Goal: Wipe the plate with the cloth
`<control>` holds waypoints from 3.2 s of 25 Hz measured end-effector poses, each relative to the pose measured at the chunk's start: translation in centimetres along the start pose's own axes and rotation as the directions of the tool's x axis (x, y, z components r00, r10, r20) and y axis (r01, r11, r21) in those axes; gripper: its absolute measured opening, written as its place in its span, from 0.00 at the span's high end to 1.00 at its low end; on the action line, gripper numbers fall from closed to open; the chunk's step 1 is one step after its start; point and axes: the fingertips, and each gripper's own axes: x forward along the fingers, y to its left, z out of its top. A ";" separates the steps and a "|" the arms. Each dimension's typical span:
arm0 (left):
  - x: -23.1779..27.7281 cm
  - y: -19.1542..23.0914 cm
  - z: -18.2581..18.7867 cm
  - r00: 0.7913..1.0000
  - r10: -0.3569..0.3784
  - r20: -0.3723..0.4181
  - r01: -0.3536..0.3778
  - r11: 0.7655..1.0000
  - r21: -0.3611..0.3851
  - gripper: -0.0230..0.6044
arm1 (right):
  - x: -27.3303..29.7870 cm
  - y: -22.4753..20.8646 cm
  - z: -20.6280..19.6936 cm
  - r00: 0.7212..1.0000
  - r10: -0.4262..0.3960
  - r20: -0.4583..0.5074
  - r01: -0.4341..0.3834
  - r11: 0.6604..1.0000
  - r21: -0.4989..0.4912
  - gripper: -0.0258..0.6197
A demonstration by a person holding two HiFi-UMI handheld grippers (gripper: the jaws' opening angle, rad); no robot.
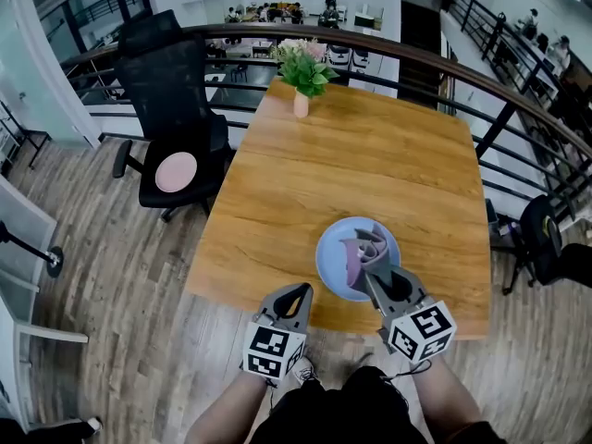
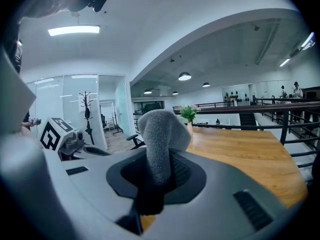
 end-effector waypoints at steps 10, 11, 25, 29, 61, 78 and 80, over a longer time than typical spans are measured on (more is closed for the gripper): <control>5.0 1.5 -3.8 0.991 0.031 -0.130 -0.048 0.991 -0.125 0.81 | 3.2 -3.3 -1.0 0.997 0.064 -0.037 -0.064 0.998 0.004 0.85; 5.5 1.5 -4.2 0.989 0.037 -0.145 -0.058 0.989 -0.137 0.79 | 3.6 -3.8 -1.1 0.996 0.076 -0.044 -0.076 0.997 0.005 0.85; 12.8 3.6 -11.5 0.931 0.095 -0.353 -0.214 0.924 -0.318 0.73 | 8.6 -6.9 -6.1 0.953 0.247 -0.174 -0.242 0.969 0.054 0.85; 13.8 4.3 -12.6 0.921 0.111 -0.373 -0.249 0.905 -0.345 0.74 | 9.7 -7.0 -7.8 0.934 0.280 -0.222 -0.269 0.960 0.079 0.85; 16.9 5.1 -15.1 0.895 0.142 -0.422 -0.307 0.883 -0.354 0.84 | 16.4 -6.0 -19.6 0.774 0.285 -0.566 -0.359 0.933 -0.021 0.85; 16.7 5.2 -14.9 0.894 0.148 -0.423 -0.312 0.882 -0.352 0.85 | 16.5 -8.0 -19.9 0.769 0.185 -0.612 -0.299 0.950 -0.087 0.85; 16.7 5.2 -15.0 0.894 0.147 -0.424 -0.312 0.883 -0.351 0.85 | 16.7 -9.3 -20.1 0.780 0.160 -0.605 -0.274 0.956 -0.101 0.85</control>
